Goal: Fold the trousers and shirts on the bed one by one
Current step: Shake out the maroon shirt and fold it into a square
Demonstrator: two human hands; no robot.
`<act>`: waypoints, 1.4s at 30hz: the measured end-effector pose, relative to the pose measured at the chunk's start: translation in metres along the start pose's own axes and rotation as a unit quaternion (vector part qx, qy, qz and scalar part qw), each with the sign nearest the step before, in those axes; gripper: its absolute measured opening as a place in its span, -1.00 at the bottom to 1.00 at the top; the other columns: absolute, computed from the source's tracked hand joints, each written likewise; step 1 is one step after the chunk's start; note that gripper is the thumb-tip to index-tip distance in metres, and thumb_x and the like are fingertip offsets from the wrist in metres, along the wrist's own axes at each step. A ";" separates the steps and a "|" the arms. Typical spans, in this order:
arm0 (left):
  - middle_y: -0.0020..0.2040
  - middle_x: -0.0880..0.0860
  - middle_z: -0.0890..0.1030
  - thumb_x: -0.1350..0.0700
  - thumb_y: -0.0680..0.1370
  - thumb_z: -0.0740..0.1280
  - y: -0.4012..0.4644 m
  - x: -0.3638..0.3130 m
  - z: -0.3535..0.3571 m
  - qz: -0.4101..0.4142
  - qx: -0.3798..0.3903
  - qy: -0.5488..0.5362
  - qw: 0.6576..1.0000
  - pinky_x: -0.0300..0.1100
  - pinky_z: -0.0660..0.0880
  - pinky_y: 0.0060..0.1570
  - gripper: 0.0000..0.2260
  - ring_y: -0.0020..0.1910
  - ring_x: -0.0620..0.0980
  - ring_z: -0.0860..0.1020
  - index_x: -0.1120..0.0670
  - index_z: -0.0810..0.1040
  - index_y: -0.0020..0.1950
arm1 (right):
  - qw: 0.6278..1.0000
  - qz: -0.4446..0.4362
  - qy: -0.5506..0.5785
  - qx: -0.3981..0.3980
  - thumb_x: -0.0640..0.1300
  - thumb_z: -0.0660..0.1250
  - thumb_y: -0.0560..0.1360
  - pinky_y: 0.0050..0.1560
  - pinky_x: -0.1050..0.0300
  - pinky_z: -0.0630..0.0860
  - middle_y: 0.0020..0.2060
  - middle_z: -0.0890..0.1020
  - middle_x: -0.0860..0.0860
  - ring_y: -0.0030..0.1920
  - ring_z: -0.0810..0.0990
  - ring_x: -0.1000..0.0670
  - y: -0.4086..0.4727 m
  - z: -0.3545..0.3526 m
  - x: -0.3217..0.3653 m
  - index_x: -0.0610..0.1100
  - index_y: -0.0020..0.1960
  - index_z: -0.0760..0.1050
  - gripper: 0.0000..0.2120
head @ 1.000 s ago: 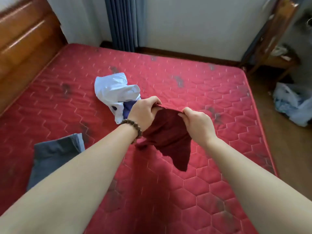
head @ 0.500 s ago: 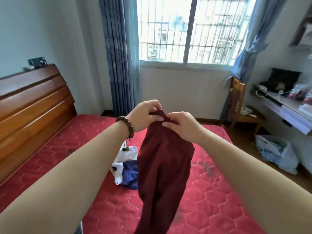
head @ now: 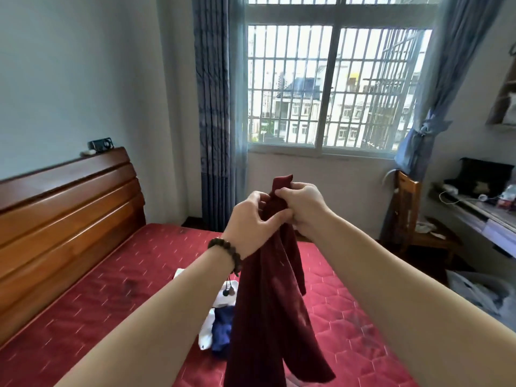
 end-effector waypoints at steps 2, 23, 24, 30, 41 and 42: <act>-0.06 -0.06 0.65 -0.10 0.30 0.54 0.003 0.002 0.006 -0.013 0.040 -0.014 0.999 -0.23 0.59 -0.07 -0.47 -0.12 -0.19 0.63 0.07 0.47 0.15 | 0.999 0.020 0.026 0.023 -0.34 0.30 0.51 -0.24 -0.02 0.63 -0.23 0.61 -0.21 -0.29 0.63 -0.14 -0.002 0.000 0.002 -0.25 -0.14 0.56 -0.91; -0.12 0.19 0.64 0.41 0.48 0.15 0.052 -0.024 -0.026 0.014 0.163 0.094 0.982 -0.07 0.56 -0.08 -0.72 -0.19 0.03 0.58 0.19 0.61 0.01 | 0.892 -0.266 -0.355 0.088 -0.23 0.36 0.47 -0.16 0.07 0.47 -0.42 0.55 -0.08 -0.34 0.47 0.00 0.019 -0.023 0.060 -0.19 -0.22 0.60 -0.89; -0.11 0.21 0.65 0.40 0.46 0.17 0.053 -0.023 -0.030 0.022 0.163 0.130 0.978 -0.05 0.55 -0.06 -0.72 -0.18 0.06 0.58 0.19 0.61 -0.01 | 0.883 -0.282 -0.369 0.068 -0.23 0.34 0.47 -0.21 0.17 0.43 -0.46 0.52 0.03 -0.37 0.45 0.03 0.020 -0.026 0.067 -0.13 -0.23 0.59 -0.89; -0.24 0.14 0.64 0.25 0.51 0.24 0.064 0.004 -0.059 -0.031 0.117 0.194 0.973 -0.29 0.47 -0.27 -0.83 -0.29 -0.02 0.54 0.21 0.63 -0.13 | 0.904 -0.248 -0.346 0.026 -0.20 0.27 0.52 -0.09 0.02 0.53 -0.37 0.57 0.02 -0.26 0.55 -0.07 0.040 -0.051 0.075 -0.11 -0.14 0.59 -0.87; -0.29 0.12 0.67 0.05 0.56 0.30 0.062 0.039 -0.029 -0.246 0.109 -0.140 0.953 -0.17 0.59 -0.35 -0.77 -0.38 0.02 0.62 0.19 0.62 -0.14 | 0.931 -0.196 -0.305 -0.035 -0.12 0.15 0.59 -0.24 0.09 0.26 -0.35 0.44 -0.09 -0.26 0.40 -0.06 0.045 -0.065 0.057 -0.39 -0.18 0.43 -0.66; -0.29 0.11 0.67 0.06 0.55 0.32 0.062 0.039 -0.027 -0.251 0.107 -0.178 0.946 -0.13 0.60 -0.31 -0.79 -0.38 0.02 0.63 0.17 0.64 -0.15 | 0.915 -0.208 -0.345 -0.039 -0.13 0.17 0.59 -0.26 0.09 0.23 -0.37 0.45 -0.07 -0.26 0.42 -0.07 0.045 -0.067 0.058 -0.35 -0.21 0.43 -0.68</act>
Point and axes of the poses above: each hand's wrist, its own y-axis towards the middle knuckle, its own z-axis out of the palm, x = y × z, the point moved 9 cm from there along y, towards the middle knuckle
